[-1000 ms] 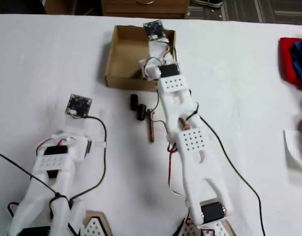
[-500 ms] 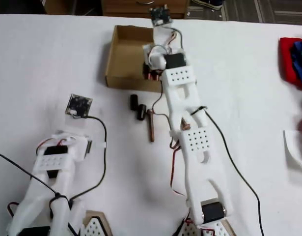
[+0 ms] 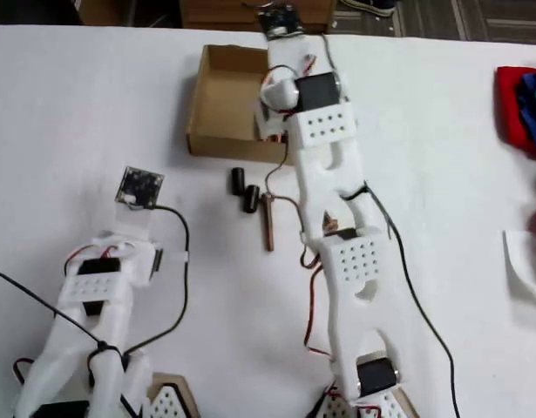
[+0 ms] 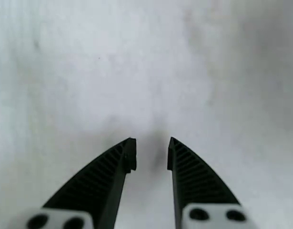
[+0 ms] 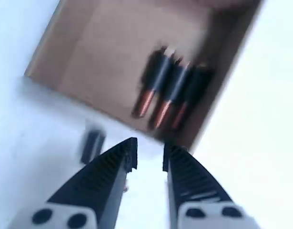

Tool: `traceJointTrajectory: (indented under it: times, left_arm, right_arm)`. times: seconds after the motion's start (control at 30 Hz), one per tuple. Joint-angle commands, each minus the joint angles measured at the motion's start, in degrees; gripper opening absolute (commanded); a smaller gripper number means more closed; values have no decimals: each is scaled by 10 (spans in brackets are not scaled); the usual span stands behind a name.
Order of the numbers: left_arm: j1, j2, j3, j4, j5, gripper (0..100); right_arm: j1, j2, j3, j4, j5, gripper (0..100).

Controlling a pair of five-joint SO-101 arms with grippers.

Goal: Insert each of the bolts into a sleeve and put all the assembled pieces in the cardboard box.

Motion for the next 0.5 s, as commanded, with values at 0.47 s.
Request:
traceJointTrajectory:
  times: [0.47]
  left_arm:
    - [-4, -7, 0, -8, 4, 129]
  right_arm:
    - [-119, -177, 335, -62, -137, 87]
